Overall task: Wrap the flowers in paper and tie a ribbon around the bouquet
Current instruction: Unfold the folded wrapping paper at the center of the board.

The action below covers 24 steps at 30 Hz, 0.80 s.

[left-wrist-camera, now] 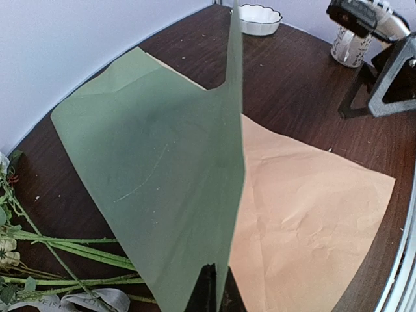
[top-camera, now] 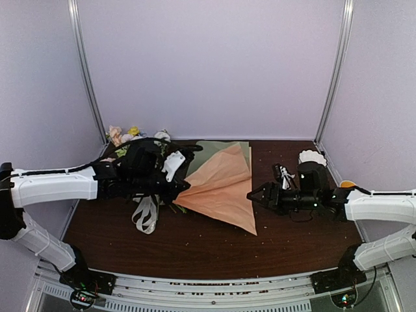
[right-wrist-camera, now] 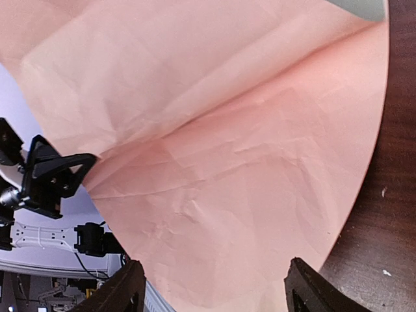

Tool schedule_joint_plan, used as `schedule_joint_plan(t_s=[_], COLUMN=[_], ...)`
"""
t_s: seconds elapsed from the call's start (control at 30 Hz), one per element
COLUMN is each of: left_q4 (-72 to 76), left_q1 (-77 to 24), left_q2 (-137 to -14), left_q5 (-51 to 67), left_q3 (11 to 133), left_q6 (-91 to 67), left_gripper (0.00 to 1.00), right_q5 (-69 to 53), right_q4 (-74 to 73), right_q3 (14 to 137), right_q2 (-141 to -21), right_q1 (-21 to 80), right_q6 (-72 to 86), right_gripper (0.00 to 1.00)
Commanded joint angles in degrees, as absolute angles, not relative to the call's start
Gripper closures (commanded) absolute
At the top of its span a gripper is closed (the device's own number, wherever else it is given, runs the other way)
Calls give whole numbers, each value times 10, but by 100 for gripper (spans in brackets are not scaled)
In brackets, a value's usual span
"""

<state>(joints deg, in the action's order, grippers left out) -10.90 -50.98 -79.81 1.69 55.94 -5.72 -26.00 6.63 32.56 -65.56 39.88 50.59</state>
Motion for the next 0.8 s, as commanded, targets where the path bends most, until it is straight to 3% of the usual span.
schedule_joint_plan(t_s=[0.0, 0.3, 0.77], left_q4=[-53, -13, 4], left_q1=[-506, -506, -506], left_q2=[-774, -750, -747], left_q5=[9, 9, 20], left_q3=[538, 507, 499], left_q6=[-97, -147, -165], left_gripper=[100, 100, 100], right_q5=[-248, -189, -219], right_q4=[131, 74, 269], right_q3=[279, 256, 230], right_q2=[-683, -672, -815], right_q1=[396, 438, 525], right_q6=[597, 614, 773], right_gripper=[25, 25, 24])
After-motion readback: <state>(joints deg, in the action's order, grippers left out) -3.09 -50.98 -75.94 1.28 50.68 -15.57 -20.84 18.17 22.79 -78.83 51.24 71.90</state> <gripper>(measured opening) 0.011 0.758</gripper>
